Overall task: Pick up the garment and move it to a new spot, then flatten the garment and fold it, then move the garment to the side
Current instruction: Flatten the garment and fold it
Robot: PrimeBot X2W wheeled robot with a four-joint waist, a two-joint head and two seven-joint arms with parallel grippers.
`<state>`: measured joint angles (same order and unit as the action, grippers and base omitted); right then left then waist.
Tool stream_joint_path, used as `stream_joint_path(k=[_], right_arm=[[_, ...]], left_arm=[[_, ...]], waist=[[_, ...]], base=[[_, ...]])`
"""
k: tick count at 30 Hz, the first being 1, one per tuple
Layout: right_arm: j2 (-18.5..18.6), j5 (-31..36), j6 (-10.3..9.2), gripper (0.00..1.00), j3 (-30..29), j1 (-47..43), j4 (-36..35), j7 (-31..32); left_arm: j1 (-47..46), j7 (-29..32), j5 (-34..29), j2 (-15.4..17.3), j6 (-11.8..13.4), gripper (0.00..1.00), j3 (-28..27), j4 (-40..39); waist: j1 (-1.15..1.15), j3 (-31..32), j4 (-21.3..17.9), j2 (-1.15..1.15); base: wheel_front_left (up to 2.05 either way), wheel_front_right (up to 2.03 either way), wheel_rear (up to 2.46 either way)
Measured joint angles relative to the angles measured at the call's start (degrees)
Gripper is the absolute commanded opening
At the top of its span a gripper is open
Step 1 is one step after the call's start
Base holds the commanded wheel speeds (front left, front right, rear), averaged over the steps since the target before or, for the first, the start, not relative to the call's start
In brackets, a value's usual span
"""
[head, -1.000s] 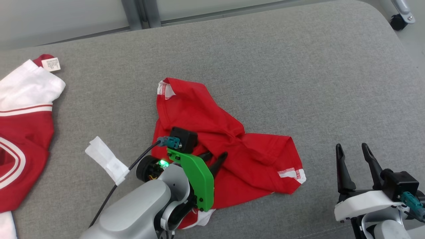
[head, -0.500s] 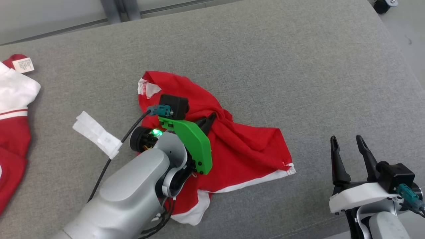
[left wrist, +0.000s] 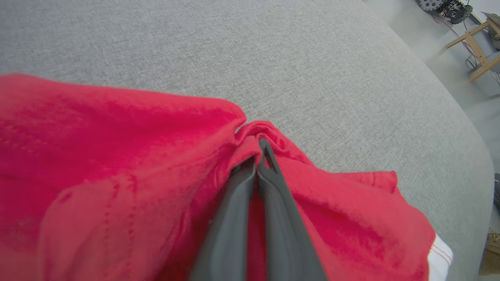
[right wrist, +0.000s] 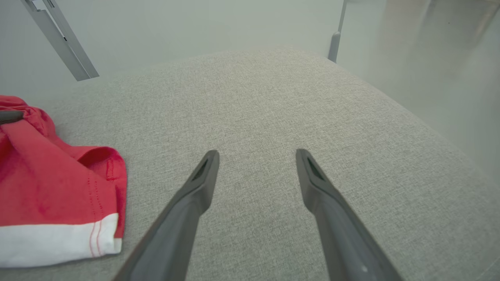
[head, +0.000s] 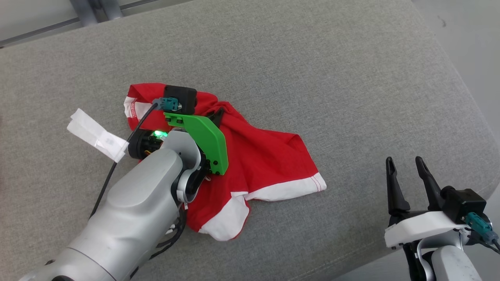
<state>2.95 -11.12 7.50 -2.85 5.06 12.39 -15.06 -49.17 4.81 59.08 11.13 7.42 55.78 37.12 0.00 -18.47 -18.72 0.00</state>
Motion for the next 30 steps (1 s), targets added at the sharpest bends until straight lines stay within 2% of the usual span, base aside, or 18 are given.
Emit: stream_joint_path(k=[1,2,9,14,19,22,24,26,27,30], right_arm=[[-0.02,0.0,0.0,1.0,-0.03,-0.01,0.12,0.0],[-0.03,0.0,0.0,1.0,-0.11,-0.03,0.21,0.0],[-0.05,0.33,0.0,1.0,-0.38,-0.46,0.71,0.0],[-0.05,1.25,0.0,1.0,-1.35,-1.69,0.4,0.0],[-0.05,1.74,0.0,1.0,-2.29,-3.45,-0.07,0.0],[-0.05,2.18,0.0,1.0,-2.74,-4.53,-0.46,0.0],[-0.05,2.38,0.0,1.0,-3.1,-5.25,-0.7,0.0],[-0.05,2.8,0.0,1.0,-3.0,-5.58,-0.82,0.0],[-0.04,2.93,0.0,1.0,-2.91,-5.83,-0.86,0.0],[0.26,3.36,0.0,1.0,-2.23,-6.05,-0.92,0.0]], left_arm=[[0.01,-0.6,0.0,-0.32,-0.37,0.5,-0.03,1.0],[0.03,-1.11,0.01,-0.67,-0.67,1.0,-0.12,1.77],[1.76,-11.87,1.33,-4.22,-3.76,1.0,-3.12,4.76],[6.5,-17.06,1.37,-4.65,-5.1,1.0,-3.6,0.37],[15.64,-19.09,2.21,-0.75,-3.32,1.0,-6.48,-11.45],[23.92,-19.7,2.86,2.79,0.77,1.0,-12.36,-20.42],[29.98,-19.87,2.48,4.03,2.76,1.0,-17.77,-25.73],[33.98,-19.94,1.25,5.05,3.01,1.0,-19.07,-28.07],[36.52,-19.93,0.68,5.72,2.48,1.0,-18.64,-29.0],[39.62,-19.23,1.81,6.01,-2.99,1.0,-16.07,-31.16]], waist=[[0.0,-0.01,-0.23,0.0],[0.0,0.07,-0.32,0.0],[0.0,1.71,0.67,0.0],[0.0,3.29,2.44,0.0],[0.0,4.82,4.7,0.0],[0.0,5.73,6.3,0.0],[0.0,6.22,7.49,0.0],[0.0,6.54,8.49,0.0],[0.0,6.75,9.22,0.0],[0.0,7.13,10.87,0.0]], base=[[0.0,0.0,0.0],[0.0,0.0,0.0],[0.0,0.0,0.0],[0.0,0.0,0.0],[0.0,0.0,0.0],[0.0,0.0,0.0],[0.0,0.0,0.0],[0.0,0.0,0.0],[0.0,0.0,0.0],[0.0,0.0,0.0]])
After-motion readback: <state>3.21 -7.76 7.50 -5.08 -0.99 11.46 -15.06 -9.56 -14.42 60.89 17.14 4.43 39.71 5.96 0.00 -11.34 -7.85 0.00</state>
